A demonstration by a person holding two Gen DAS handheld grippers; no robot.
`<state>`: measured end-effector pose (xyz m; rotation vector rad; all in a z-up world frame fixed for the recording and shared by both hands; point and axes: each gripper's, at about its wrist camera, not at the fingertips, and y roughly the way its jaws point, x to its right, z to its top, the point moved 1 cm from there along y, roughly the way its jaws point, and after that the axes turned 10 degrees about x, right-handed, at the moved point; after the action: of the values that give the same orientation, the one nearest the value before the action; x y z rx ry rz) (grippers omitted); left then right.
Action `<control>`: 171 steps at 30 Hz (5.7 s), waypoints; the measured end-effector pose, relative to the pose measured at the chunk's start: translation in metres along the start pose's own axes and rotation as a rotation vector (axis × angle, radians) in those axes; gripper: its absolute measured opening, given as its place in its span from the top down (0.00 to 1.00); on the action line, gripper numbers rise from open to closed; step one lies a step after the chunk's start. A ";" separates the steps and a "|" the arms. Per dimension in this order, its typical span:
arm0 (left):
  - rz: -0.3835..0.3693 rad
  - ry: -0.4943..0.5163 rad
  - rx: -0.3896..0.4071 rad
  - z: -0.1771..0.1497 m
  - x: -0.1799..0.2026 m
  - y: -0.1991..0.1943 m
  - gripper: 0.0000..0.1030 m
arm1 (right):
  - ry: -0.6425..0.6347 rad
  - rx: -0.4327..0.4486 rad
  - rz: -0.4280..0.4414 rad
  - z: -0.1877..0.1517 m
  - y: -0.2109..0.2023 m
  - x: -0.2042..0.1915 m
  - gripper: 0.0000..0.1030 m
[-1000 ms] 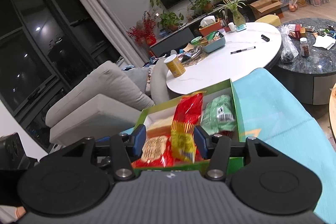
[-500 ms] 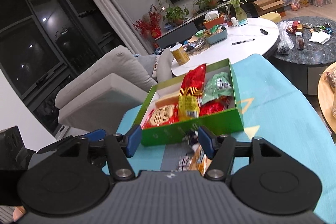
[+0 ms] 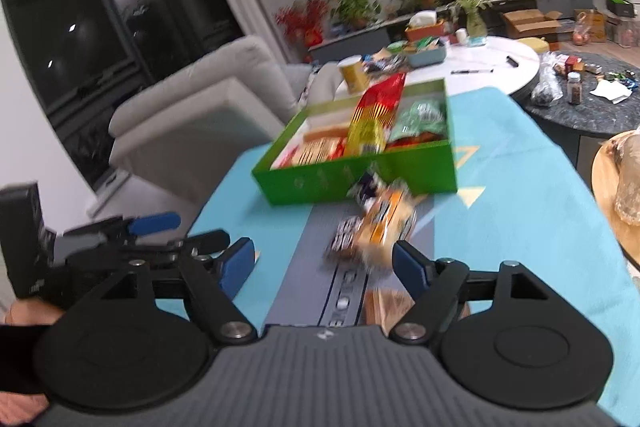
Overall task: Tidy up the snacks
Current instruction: 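Withdraw the right gripper and move it to the wrapped bread loaf, then grasp the wrapped bread loaf with the right gripper while the left gripper grasps the yellow packet, then lower the yellow packet into the box with the left gripper while the right carries the loaf, then release both packets into the green box and withdraw both grippers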
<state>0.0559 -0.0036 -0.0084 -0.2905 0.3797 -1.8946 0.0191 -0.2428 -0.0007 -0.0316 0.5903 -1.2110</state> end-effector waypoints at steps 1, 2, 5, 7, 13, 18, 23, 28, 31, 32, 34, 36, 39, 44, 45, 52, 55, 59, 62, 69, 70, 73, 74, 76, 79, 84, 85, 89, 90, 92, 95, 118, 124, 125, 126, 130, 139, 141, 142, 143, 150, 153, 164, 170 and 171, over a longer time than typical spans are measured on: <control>0.006 -0.018 -0.006 -0.003 -0.004 0.000 0.10 | -0.002 -0.015 0.000 -0.004 0.000 0.000 0.37; 0.009 -0.031 -0.013 -0.006 -0.006 0.001 0.10 | -0.001 -0.025 -0.002 -0.008 0.001 0.000 0.37; 0.028 -0.038 -0.038 -0.015 -0.011 0.003 0.10 | -0.002 -0.067 -0.006 -0.020 0.002 0.002 0.37; 0.050 -0.029 -0.045 -0.020 -0.014 0.003 0.10 | -0.021 -0.095 -0.013 -0.029 0.002 0.001 0.37; 0.100 -0.050 -0.074 -0.032 -0.029 0.005 0.10 | -0.071 -0.165 -0.010 -0.048 -0.001 0.000 0.37; 0.106 -0.055 -0.097 -0.041 -0.034 0.005 0.10 | -0.044 -0.214 0.009 -0.062 0.000 0.000 0.37; 0.107 -0.070 -0.117 -0.045 -0.035 0.006 0.10 | -0.025 -0.267 0.036 -0.068 0.005 -0.005 0.36; 0.088 -0.088 -0.125 -0.049 -0.036 0.004 0.10 | 0.005 -0.312 0.045 -0.070 0.021 -0.010 0.33; 0.097 -0.089 -0.132 -0.052 -0.038 0.003 0.10 | 0.023 -0.334 0.046 -0.071 0.033 -0.013 0.33; 0.100 -0.093 -0.134 -0.052 -0.039 0.003 0.10 | 0.026 -0.340 0.050 -0.072 0.037 -0.015 0.33; 0.104 -0.104 -0.137 -0.054 -0.043 0.002 0.10 | 0.012 -0.334 0.053 -0.071 0.044 -0.021 0.28; 0.112 -0.113 -0.138 -0.056 -0.047 0.001 0.10 | -0.004 -0.334 0.058 -0.070 0.052 -0.028 0.28; 0.127 -0.131 -0.136 -0.058 -0.054 -0.003 0.10 | -0.032 -0.338 0.074 -0.070 0.066 -0.039 0.28; 0.112 -0.183 -0.145 -0.061 -0.060 -0.006 0.10 | -0.114 -0.317 0.065 -0.070 0.067 -0.050 0.28; 0.100 -0.189 -0.150 -0.061 -0.059 -0.006 0.10 | -0.124 -0.313 0.060 -0.070 0.065 -0.050 0.28; 0.102 -0.091 -0.164 -0.056 -0.041 0.015 0.10 | -0.191 -0.309 0.051 -0.073 0.053 -0.050 0.28; 0.115 -0.067 -0.165 -0.051 -0.042 0.027 0.10 | -0.203 -0.319 0.046 -0.077 0.056 -0.050 0.28; 0.108 -0.084 -0.179 -0.046 -0.043 0.046 0.10 | -0.209 -0.322 0.037 -0.079 0.059 -0.050 0.28; 0.120 -0.076 -0.190 -0.046 -0.042 0.055 0.10 | -0.226 -0.323 0.037 -0.080 0.059 -0.051 0.28; 0.122 -0.085 -0.216 -0.051 -0.041 0.066 0.10 | -0.248 -0.316 0.046 -0.080 0.064 -0.050 0.28; 0.123 -0.083 -0.219 -0.052 -0.041 0.068 0.10 | -0.256 -0.314 0.044 -0.080 0.064 -0.050 0.28; 0.122 -0.075 -0.207 -0.054 -0.041 0.069 0.13 | -0.300 -0.307 0.034 -0.082 0.065 -0.053 0.28; 0.122 -0.072 -0.199 -0.055 -0.041 0.069 0.17 | -0.327 -0.300 0.026 -0.083 0.064 -0.054 0.28; 0.120 -0.064 -0.181 -0.055 -0.042 0.067 0.29 | -0.382 -0.283 -0.005 -0.084 0.062 -0.056 0.29; 0.104 -0.090 -0.177 -0.053 -0.046 0.063 0.35 | -0.340 -0.282 0.006 -0.078 0.062 -0.051 0.29; 0.096 -0.092 -0.160 -0.051 -0.045 0.051 0.39 | -0.294 -0.255 0.020 -0.073 0.059 -0.049 0.29; 0.092 -0.096 -0.154 -0.049 -0.045 0.048 0.39 | -0.291 -0.248 0.022 -0.071 0.057 -0.050 0.29; 0.074 -0.098 -0.115 -0.038 -0.041 0.035 0.39 | -0.274 -0.207 0.023 -0.060 0.051 -0.052 0.29; 0.071 -0.094 -0.103 -0.034 -0.039 0.032 0.39 | -0.267 -0.193 0.021 -0.056 0.049 -0.052 0.29; 0.063 -0.089 -0.073 -0.026 -0.035 0.026 0.39 | -0.257 -0.160 0.016 -0.045 0.046 -0.051 0.29; 0.039 -0.080 -0.036 -0.011 -0.029 0.021 0.39 | -0.243 -0.099 0.008 -0.024 0.044 -0.050 0.29; -0.067 0.065 0.097 0.086 0.026 0.068 0.39 | -0.053 0.174 -0.188 0.100 0.103 0.023 0.29; -0.091 0.076 0.068 0.087 0.036 0.106 0.39 | 0.007 0.172 -0.188 0.100 0.127 0.048 0.29; -0.092 0.077 0.061 0.087 0.037 0.112 0.39 | 0.017 0.172 -0.191 0.100 0.131 0.052 0.29; -0.092 0.076 0.055 0.086 0.037 0.119 0.39 | 0.025 0.170 -0.192 0.100 0.135 0.055 0.29; -0.089 0.070 0.035 0.086 0.037 0.141 0.39 | 0.060 0.159 -0.185 0.098 0.146 0.066 0.29; -0.089 0.061 0.014 0.085 0.040 0.170 0.39 | 0.094 0.145 -0.180 0.096 0.158 0.074 0.29; -0.093 0.061 0.007 0.084 0.041 0.175 0.39 | 0.092 0.141 -0.180 0.096 0.160 0.075 0.29; -0.094 0.058 0.002 0.083 0.042 0.176 0.39 | 0.094 0.136 -0.179 0.096 0.161 0.076 0.29; -0.094 0.057 -0.002 0.082 0.042 0.178 0.39 | 0.096 0.133 -0.179 0.096 0.162 0.077 0.29; -0.092 0.057 -0.023 0.079 0.044 0.185 0.39 | 0.106 0.122 -0.183 0.094 0.167 0.080 0.29; -0.091 0.060 -0.028 0.077 0.045 0.188 0.39 | 0.107 0.118 -0.182 0.093 0.168 0.080 0.29; -0.085 0.045 -0.040 0.072 0.040 0.192 0.29 | 0.114 0.125 -0.186 0.094 0.162 0.083 0.29; -0.083 0.037 -0.031 0.072 0.039 0.179 0.27 | 0.104 0.125 -0.173 0.093 0.149 0.077 0.29; -0.087 0.038 -0.030 0.071 0.040 0.176 0.26 | 0.101 0.125 -0.175 0.092 0.147 0.075 0.29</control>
<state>0.2202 -0.1065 -0.0120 -0.2951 0.4272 -1.9835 0.2039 -0.2812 -0.0016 0.0853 0.6081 -1.4234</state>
